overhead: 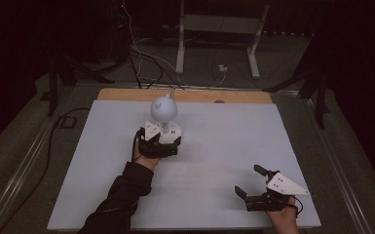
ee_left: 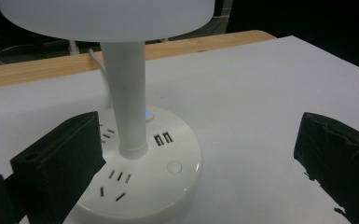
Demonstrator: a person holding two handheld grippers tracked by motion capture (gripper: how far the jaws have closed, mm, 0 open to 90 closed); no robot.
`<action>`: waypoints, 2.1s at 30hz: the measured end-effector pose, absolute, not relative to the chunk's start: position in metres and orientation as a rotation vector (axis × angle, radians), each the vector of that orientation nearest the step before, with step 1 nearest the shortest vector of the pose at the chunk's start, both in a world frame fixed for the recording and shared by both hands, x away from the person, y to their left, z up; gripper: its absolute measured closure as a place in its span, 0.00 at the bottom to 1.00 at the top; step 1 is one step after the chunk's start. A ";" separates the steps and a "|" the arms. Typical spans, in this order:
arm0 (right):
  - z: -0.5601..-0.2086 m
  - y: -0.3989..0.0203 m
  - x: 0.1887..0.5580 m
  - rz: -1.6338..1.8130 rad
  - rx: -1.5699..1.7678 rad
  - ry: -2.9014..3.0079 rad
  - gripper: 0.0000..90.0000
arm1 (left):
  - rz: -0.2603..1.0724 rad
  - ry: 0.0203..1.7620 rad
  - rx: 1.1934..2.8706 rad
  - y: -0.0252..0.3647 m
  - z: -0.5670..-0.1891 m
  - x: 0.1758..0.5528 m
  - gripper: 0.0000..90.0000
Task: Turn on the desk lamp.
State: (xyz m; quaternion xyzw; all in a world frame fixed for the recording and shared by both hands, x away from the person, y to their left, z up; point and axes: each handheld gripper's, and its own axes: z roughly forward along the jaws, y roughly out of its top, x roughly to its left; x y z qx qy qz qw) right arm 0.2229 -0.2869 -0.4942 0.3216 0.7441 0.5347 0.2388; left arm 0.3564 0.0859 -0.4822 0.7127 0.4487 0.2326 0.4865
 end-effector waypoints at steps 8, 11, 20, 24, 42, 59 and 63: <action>-0.494 -0.287 0.223 1.468 0.883 2.042 0.00 | 0.588 1.098 1.729 0.082 -0.489 0.359 0.14; -0.494 -0.287 0.223 1.468 0.883 2.043 0.00 | 0.582 1.099 1.730 0.082 -0.491 0.360 0.19; -0.495 -0.287 0.223 1.473 0.886 2.048 0.00 | 0.590 1.093 1.747 0.080 -0.497 0.363 0.48; -0.495 -0.288 0.224 1.478 0.891 2.049 0.00 | 0.594 1.103 1.749 0.080 -0.499 0.364 0.59; -0.495 -0.288 0.224 1.484 0.891 2.055 0.00 | 0.559 1.130 1.851 0.079 -0.509 0.375 0.99; -0.494 -0.288 0.224 1.490 0.898 2.051 0.00 | 0.602 1.079 1.920 0.076 -0.516 0.381 1.00; -0.494 -0.288 0.224 1.489 0.897 2.054 0.00 | 0.610 1.075 1.926 0.075 -0.517 0.383 1.00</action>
